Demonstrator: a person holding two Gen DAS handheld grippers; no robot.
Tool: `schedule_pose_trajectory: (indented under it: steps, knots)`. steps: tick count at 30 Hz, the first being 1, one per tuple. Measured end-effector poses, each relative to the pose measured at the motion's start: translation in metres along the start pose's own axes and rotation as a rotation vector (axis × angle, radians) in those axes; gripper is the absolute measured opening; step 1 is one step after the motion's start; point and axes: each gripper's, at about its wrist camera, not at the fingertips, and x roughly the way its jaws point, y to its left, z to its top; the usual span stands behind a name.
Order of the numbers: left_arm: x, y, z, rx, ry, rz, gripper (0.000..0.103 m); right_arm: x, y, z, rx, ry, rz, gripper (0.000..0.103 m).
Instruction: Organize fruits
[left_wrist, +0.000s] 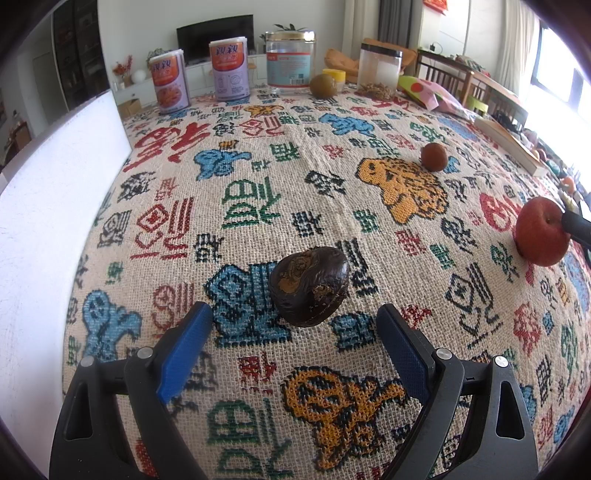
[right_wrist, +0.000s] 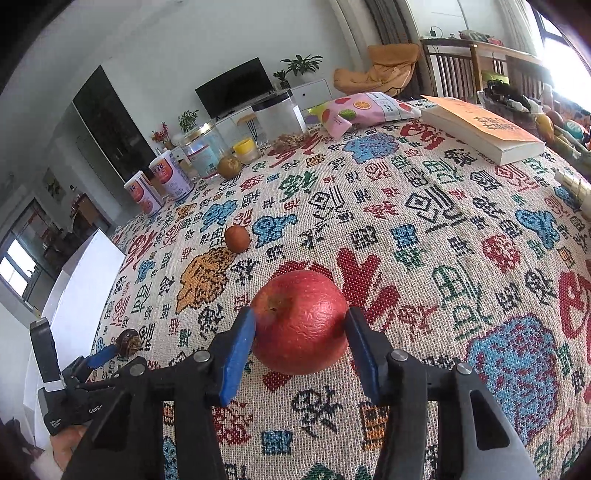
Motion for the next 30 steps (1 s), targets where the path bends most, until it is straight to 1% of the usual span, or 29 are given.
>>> schedule_pose_trajectory:
  steps: [1, 3, 5, 7, 9, 12, 16, 19, 21, 22, 23, 25, 27, 28, 30]
  knots:
    - [0.0, 0.0, 0.0, 0.0, 0.0, 0.0, 0.092, -0.006, 0.013, -0.005, -0.058, -0.02, -0.01, 0.04]
    - [0.0, 0.0, 0.0, 0.0, 0.0, 0.0, 0.092, -0.013, 0.044, -0.017, -0.2, -0.05, -0.026, 0.04]
    - [0.0, 0.0, 0.0, 0.0, 0.0, 0.0, 0.092, -0.011, 0.07, -0.031, -0.332, -0.054, -0.035, 0.04]
    - [0.0, 0.0, 0.0, 0.0, 0.0, 0.0, 0.092, -0.007, 0.089, -0.039, -0.404, -0.055, -0.016, 0.04]
    - [0.0, 0.0, 0.0, 0.0, 0.0, 0.0, 0.092, -0.002, 0.102, -0.042, -0.421, -0.04, 0.024, 0.04]
    - [0.0, 0.0, 0.0, 0.0, 0.0, 0.0, 0.092, 0.012, 0.117, -0.047, -0.423, 0.025, 0.082, 0.039]
    - [0.0, 0.0, 0.0, 0.0, 0.0, 0.0, 0.092, 0.028, 0.123, -0.059, -0.423, 0.07, 0.098, 0.039]
    - [0.0, 0.0, 0.0, 0.0, 0.0, 0.0, 0.092, 0.02, 0.117, -0.065, -0.374, 0.083, 0.153, 0.039]
    - [0.0, 0.0, 0.0, 0.0, 0.0, -0.001, 0.092, 0.001, 0.108, -0.069, -0.332, 0.085, 0.234, 0.04]
    - [0.0, 0.0, 0.0, 0.0, 0.0, -0.001, 0.092, -0.009, 0.099, -0.074, -0.309, 0.078, 0.271, 0.047]
    - [0.0, 0.0, 0.0, 0.0, 0.0, 0.0, 0.092, -0.019, 0.09, -0.08, -0.287, 0.067, 0.289, 0.058]
    - [0.0, 0.0, 0.0, 0.0, 0.0, -0.001, 0.092, -0.031, 0.067, -0.092, -0.236, 0.05, 0.262, 0.065]
    - [-0.001, 0.003, 0.0, -0.011, -0.004, -0.02, 0.092, -0.034, 0.044, -0.097, -0.173, 0.053, 0.217, 0.065]
    - [-0.003, 0.006, -0.001, -0.021, -0.008, -0.049, 0.092, -0.034, 0.034, -0.096, -0.14, 0.057, 0.191, 0.065]
    - [-0.008, 0.018, -0.001, -0.05, -0.005, -0.144, 0.091, -0.036, 0.02, -0.091, -0.093, 0.037, 0.128, 0.065]
